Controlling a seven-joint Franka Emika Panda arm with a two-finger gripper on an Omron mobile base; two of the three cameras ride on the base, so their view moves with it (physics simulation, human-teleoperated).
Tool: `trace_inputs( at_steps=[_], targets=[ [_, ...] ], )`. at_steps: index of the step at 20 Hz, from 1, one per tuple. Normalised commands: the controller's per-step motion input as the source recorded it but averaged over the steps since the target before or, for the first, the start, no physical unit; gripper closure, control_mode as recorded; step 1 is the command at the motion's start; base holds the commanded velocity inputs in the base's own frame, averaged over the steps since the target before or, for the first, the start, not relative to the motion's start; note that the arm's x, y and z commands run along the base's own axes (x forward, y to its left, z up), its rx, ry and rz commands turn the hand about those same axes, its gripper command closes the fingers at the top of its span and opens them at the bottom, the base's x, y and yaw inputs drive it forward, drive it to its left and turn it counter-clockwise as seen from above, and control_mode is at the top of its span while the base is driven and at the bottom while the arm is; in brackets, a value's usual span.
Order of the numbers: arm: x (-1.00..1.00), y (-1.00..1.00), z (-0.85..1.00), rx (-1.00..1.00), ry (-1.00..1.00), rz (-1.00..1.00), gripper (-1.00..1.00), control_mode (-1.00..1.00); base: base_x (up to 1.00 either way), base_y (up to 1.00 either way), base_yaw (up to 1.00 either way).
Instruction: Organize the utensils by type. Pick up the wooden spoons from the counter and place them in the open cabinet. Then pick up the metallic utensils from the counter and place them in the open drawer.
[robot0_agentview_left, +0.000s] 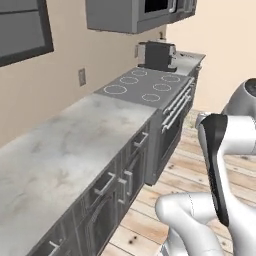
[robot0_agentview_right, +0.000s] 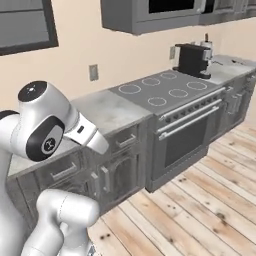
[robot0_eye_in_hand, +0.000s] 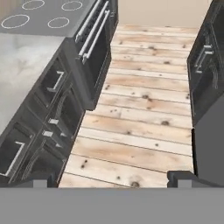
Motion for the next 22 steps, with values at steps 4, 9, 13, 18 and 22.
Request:
trace_inputs(
  at_steps=[4, 9, 13, 18, 22],
  targets=[
    [0.0, 0.0, 0.0, 0.0, 0.0, 0.0, -1.0, 1.0, 0.54, 0.12, -0.77],
    [0.0, 0.0, 0.0, 0.0, 0.0, 0.0, -1.0, 1.0, 0.58, 0.11, -0.73],
    [0.0, 0.0, 0.0, 0.0, 0.0, 0.0, -1.0, 1.0, 0.66, 0.09, -0.64],
    [0.0, 0.0, 0.0, 0.0, 0.0, 0.0, -1.0, 1.0, 0.88, 0.32, -0.45],
    [0.0, 0.0, 0.0, 0.0, 0.0, 0.0, -1.0, 1.0, 1.0, 0.54, -0.12]
  ],
)
